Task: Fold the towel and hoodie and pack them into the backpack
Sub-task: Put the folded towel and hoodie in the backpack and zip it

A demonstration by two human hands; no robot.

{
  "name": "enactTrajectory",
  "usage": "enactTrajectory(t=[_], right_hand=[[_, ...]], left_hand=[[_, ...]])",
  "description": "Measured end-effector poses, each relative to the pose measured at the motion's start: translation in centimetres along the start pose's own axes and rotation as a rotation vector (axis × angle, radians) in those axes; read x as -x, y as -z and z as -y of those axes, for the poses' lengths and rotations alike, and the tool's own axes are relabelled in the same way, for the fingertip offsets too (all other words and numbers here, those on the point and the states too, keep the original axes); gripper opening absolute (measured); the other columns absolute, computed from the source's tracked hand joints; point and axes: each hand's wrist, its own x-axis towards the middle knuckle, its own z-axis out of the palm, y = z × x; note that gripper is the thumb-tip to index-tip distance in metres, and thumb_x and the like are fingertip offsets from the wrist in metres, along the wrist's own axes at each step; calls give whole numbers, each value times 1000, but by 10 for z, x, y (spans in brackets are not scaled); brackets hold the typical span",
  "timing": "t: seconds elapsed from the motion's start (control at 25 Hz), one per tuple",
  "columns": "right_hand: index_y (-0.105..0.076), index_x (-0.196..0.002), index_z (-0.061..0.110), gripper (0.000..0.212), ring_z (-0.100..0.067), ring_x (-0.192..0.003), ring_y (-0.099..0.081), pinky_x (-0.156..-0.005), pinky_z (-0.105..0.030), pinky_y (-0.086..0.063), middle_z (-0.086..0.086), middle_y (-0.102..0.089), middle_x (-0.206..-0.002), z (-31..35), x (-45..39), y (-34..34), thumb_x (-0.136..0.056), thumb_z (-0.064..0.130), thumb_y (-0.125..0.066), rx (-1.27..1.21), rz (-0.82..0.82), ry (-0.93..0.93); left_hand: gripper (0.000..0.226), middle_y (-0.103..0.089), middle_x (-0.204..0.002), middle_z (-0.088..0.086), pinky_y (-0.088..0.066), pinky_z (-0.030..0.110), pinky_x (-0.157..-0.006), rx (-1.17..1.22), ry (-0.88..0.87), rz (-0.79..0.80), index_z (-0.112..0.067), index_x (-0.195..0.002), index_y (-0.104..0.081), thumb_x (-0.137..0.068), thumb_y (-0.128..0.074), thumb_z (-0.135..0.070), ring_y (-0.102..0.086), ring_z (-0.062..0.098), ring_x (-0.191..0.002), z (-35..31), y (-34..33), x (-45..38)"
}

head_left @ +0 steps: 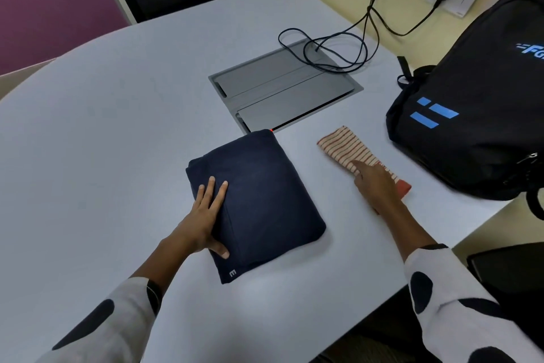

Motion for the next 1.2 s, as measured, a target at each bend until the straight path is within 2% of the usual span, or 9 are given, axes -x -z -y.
enactTrajectory(t=[0.24, 0.48, 0.6, 0.72, 0.84, 0.92, 1.0, 1.08, 1.2], right_hand=[[-56, -132, 12, 42, -26, -105, -61, -88, -33, -51, -11, -64, -122, 48, 13, 34, -90, 11, -55, -492, 76, -49], [-48, -138, 15, 40, -24, -92, -58, -74, -26, -47, -13, -60, -119, 159, 60, 32, -99, 19, -44, -225, 10, 134], [-36, -145, 15, 48, -23, -102, -51, -84, -31, -47, -12, -53, -125, 212, 99, 14, -98, 13, -45, -140, 27, 248], [-29, -146, 9, 57, -24, -121, -42, -92, -34, -43, -10, -42, -143, 242, 127, -23, -96, 21, -53, 56, 73, 358], [-53, -131, 10, 47, -30, -119, -49, -91, -42, -45, -12, -49, -141, 242, 131, -56, -94, 38, -54, 161, -23, 382], [-67, -117, 15, 40, -33, -117, -54, -92, -51, -43, -11, -60, -131, 229, 120, -64, -91, 43, -55, 195, -149, 407], [-57, -132, 21, 57, -36, -136, -38, -106, -63, -24, -11, -48, -143, 210, 105, -67, -92, 56, -35, 257, -122, 441], [-37, -146, 26, 80, -38, -145, -14, -107, -72, 0, -10, -28, -156, 194, 95, -71, -87, 75, -14, 306, -84, 460], [-23, -151, 30, 92, -38, -146, -3, -101, -79, 1, -4, -13, -160, 183, 90, -78, -78, 85, -9, 277, -23, 452]], left_hand=[[151, 38, -150, 1, -19, 47, -115, 15, 3, -14, -28, -144, 26, -50, -92, -36, 28, 28, -141, 0, -1, 4], [147, 35, -152, 0, -21, 45, -115, 52, -9, -25, -26, -146, 23, -53, -91, -35, 26, 26, -142, 1, -1, 7], [139, 30, -154, -4, -19, 41, -115, 176, -35, -23, -24, -149, 17, -59, -89, -30, 24, 22, -143, 8, -3, 11], [110, 5, -160, -2, -19, 36, -116, 472, 9, -155, -18, -152, -1, -74, -79, -16, 2, 18, -147, 16, -3, 16], [66, -26, -155, 4, -28, 36, -115, 535, 66, -468, -15, -147, -28, -90, -58, -2, -28, 22, -142, 22, 2, 22], [55, -31, -153, 2, -28, 31, -111, 481, 9, -559, -17, -144, -37, -92, -51, -5, -32, 18, -140, 22, 10, 24], [58, -26, -155, -5, -24, 26, -107, 447, -80, -523, -21, -144, -37, -88, -50, -27, -26, 9, -139, 17, 21, 22], [80, -10, -156, -10, -16, 28, -109, 402, -150, -338, -24, -149, -22, -80, -50, -53, -7, 5, -140, 14, 27, 14], [93, 11, -159, -8, -9, 43, -119, 292, -104, -43, -27, -151, 0, -85, -60, -52, 11, 17, -146, 16, 24, -5]])
